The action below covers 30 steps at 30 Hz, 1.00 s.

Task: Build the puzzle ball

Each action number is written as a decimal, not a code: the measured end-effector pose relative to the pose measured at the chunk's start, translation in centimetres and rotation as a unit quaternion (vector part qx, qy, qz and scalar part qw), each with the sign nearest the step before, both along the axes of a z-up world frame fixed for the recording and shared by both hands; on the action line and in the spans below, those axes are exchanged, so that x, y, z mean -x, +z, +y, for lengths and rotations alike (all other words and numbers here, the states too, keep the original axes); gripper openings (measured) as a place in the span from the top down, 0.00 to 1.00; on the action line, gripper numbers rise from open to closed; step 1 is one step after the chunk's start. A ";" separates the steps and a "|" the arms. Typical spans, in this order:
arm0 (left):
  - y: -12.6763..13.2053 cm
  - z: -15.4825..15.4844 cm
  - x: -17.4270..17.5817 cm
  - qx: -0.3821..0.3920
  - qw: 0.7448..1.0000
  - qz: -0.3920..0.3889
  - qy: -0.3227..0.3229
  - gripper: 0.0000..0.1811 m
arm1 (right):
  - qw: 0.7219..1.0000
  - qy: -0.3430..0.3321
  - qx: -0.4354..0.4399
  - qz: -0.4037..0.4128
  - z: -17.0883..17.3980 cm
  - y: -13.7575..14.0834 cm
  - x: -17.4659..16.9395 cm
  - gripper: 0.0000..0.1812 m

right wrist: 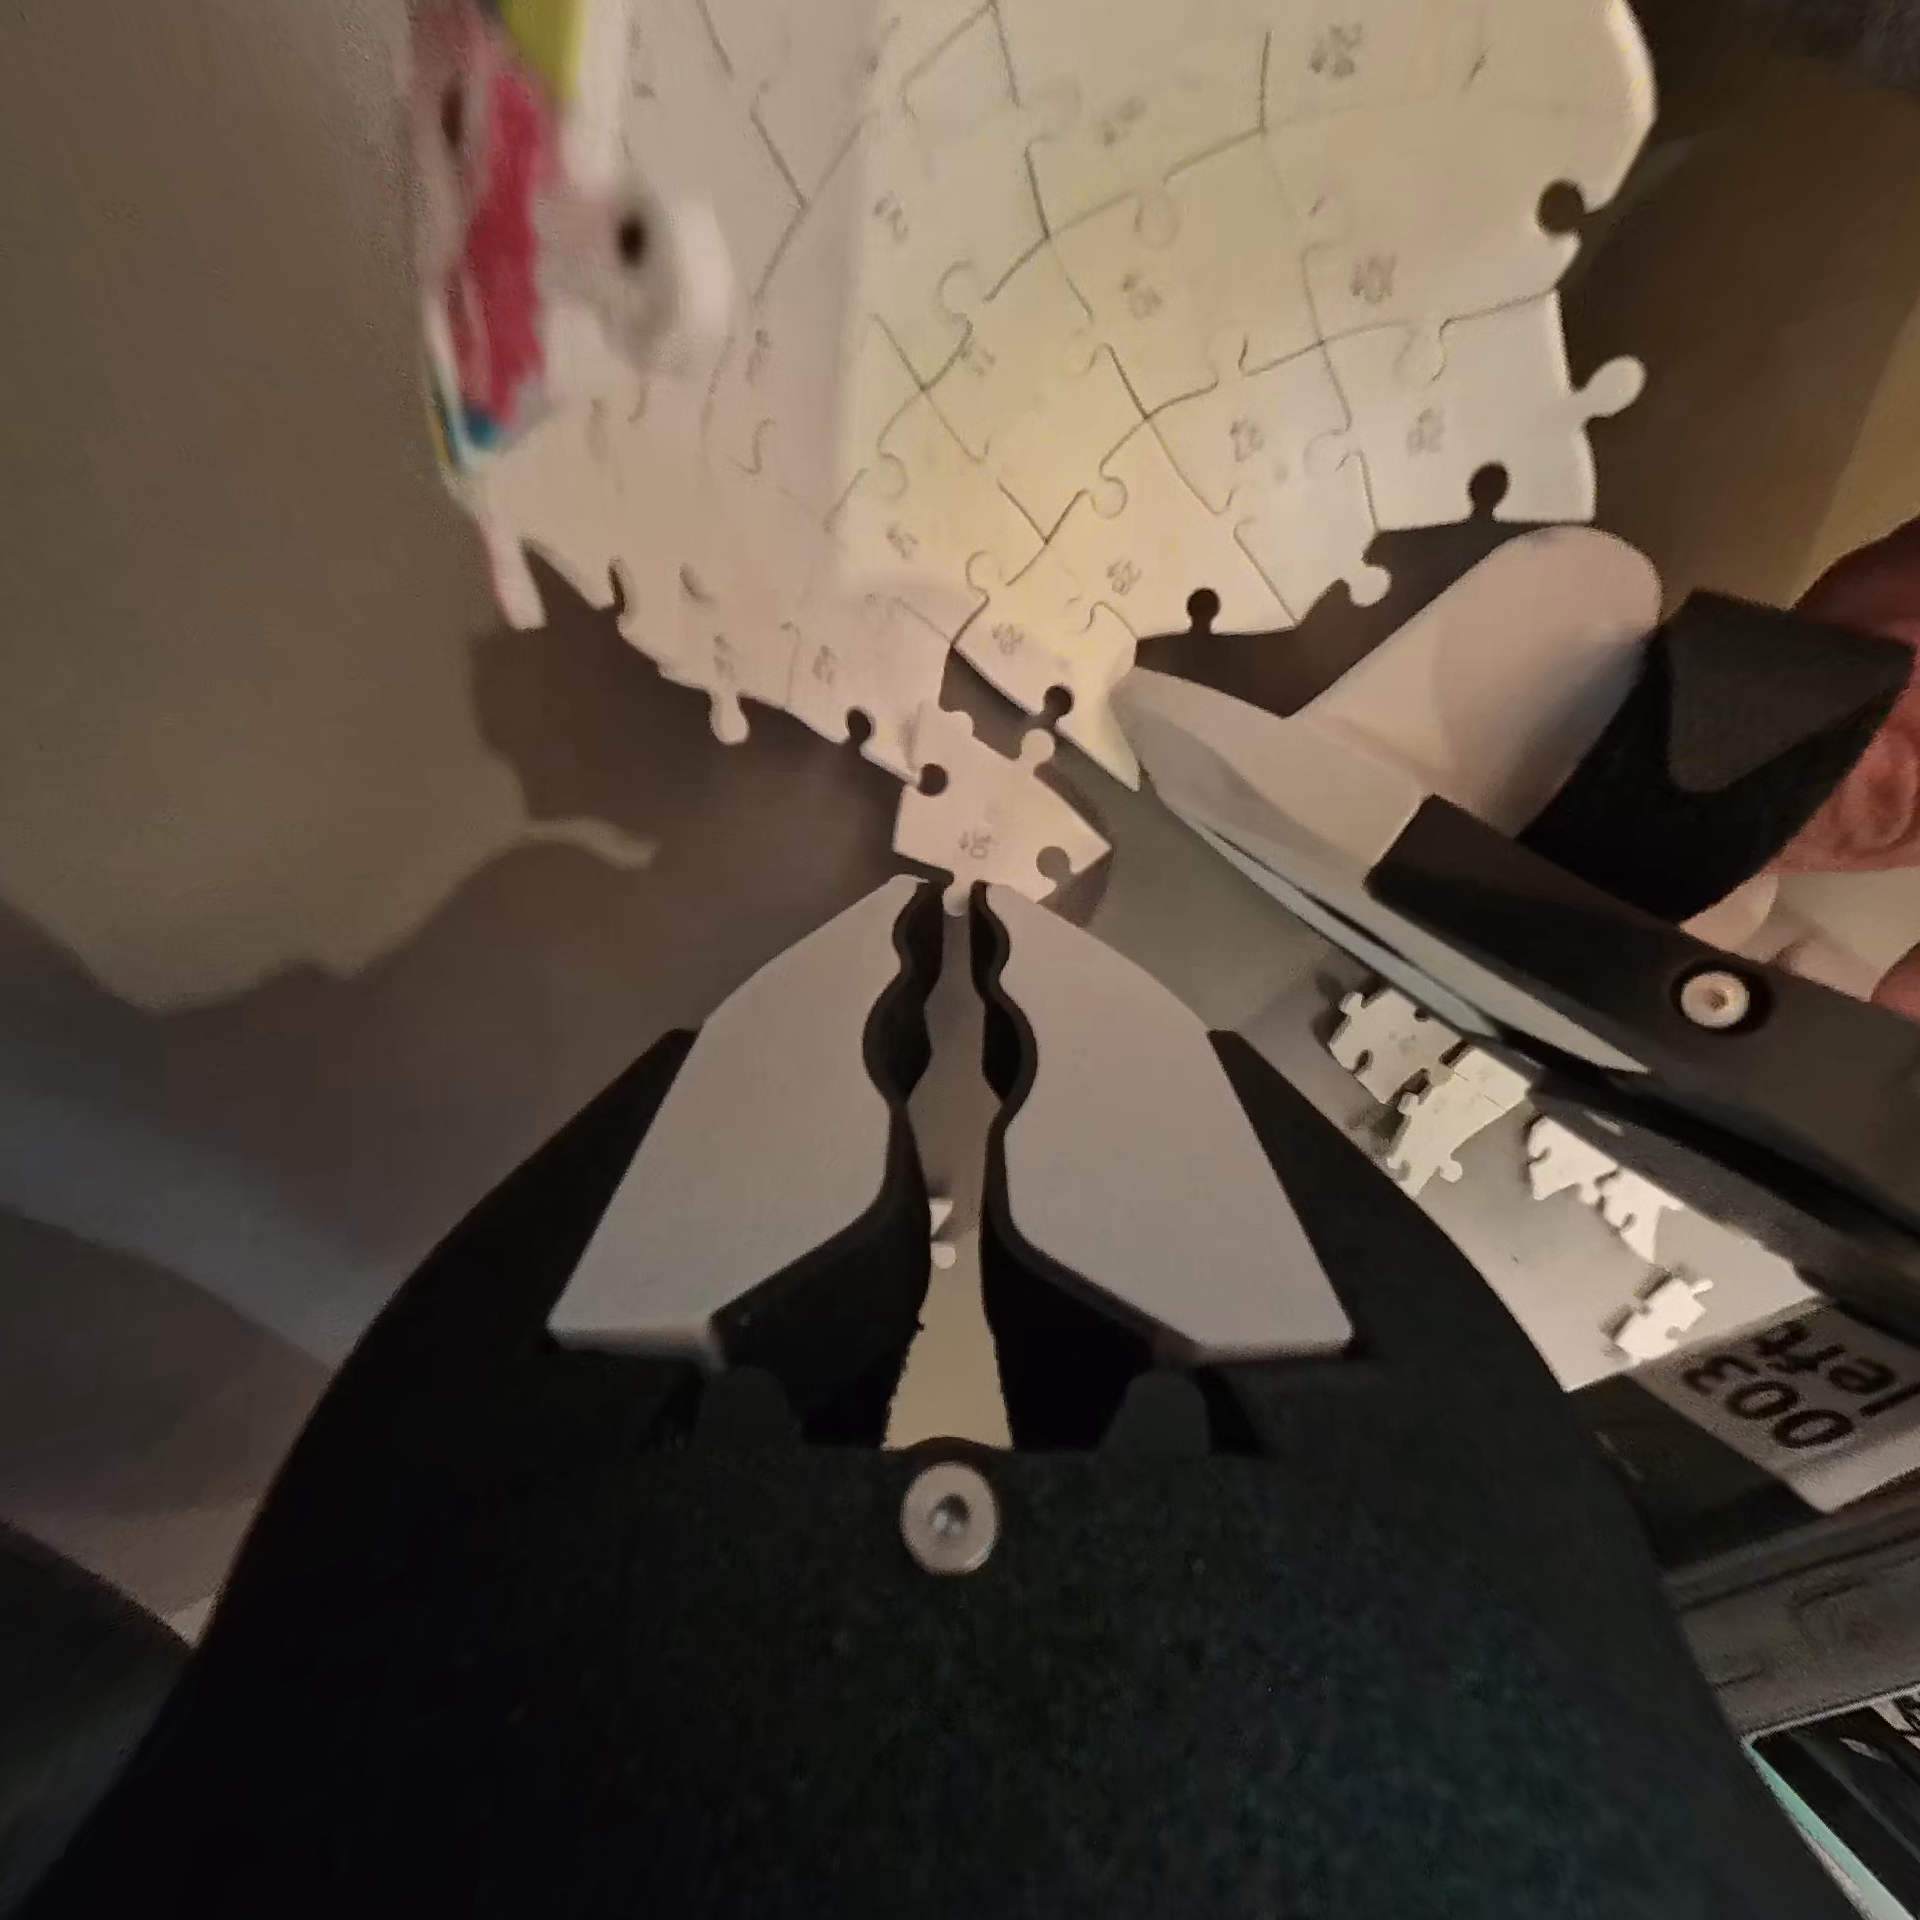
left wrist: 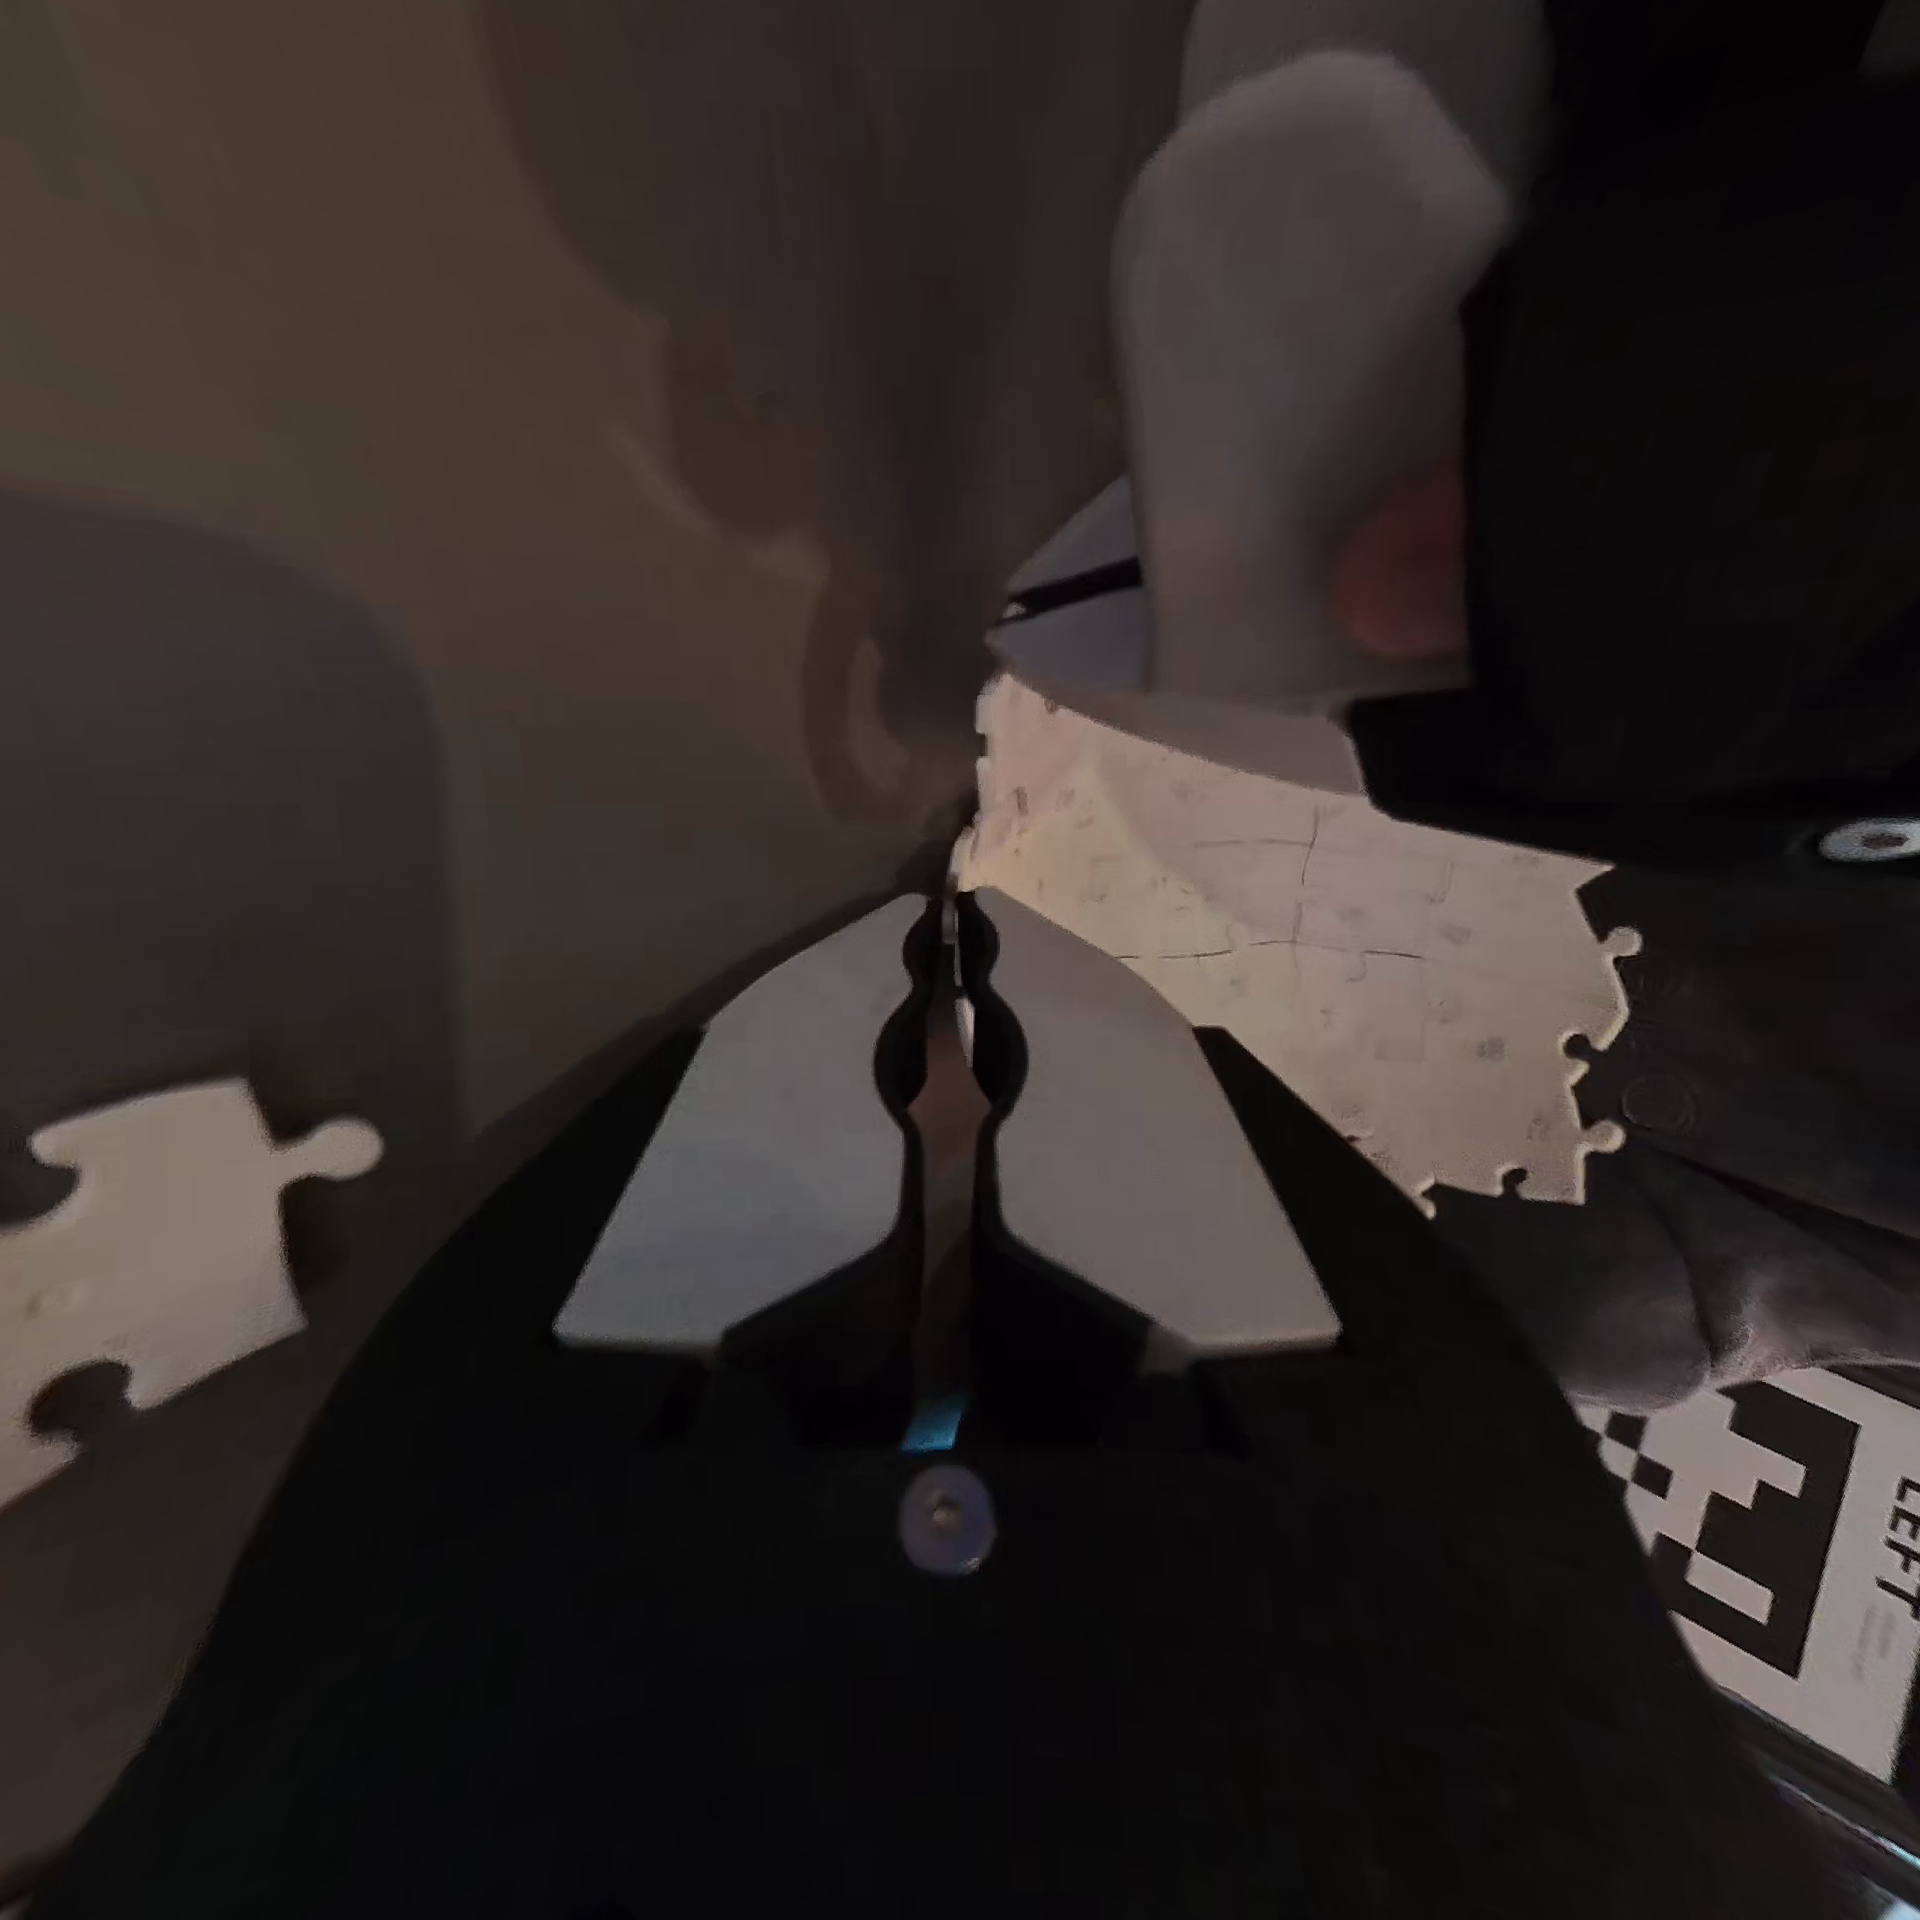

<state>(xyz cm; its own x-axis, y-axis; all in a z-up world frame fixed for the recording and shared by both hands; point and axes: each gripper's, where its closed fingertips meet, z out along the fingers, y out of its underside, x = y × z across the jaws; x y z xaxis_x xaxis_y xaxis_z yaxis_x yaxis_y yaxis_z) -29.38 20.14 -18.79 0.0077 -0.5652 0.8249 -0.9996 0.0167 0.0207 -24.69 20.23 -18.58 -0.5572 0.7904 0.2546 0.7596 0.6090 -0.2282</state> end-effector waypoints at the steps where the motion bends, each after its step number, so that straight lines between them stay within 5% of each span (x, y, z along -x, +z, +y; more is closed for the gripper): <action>1: 0.0 -0.1 -0.1 0.003 1.000 0.003 -0.003 0.99 | 1.000 0.000 -0.001 -0.001 0.0 -0.1 0.0 0.97; 30: 0.0 -0.3 -0.7 -0.004 0.996 0.087 0.017 0.99 | 0.999 -0.032 0.040 0.003 -0.9 0.1 0.4 0.93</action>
<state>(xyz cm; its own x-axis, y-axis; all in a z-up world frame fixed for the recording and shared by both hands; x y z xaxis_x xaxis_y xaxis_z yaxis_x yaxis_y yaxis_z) -28.71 19.88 -18.77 0.1702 -0.5683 0.8050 -0.9808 -0.0189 0.1940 -25.07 19.33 -18.50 -0.5042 0.8419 0.1924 0.7942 0.5395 -0.2795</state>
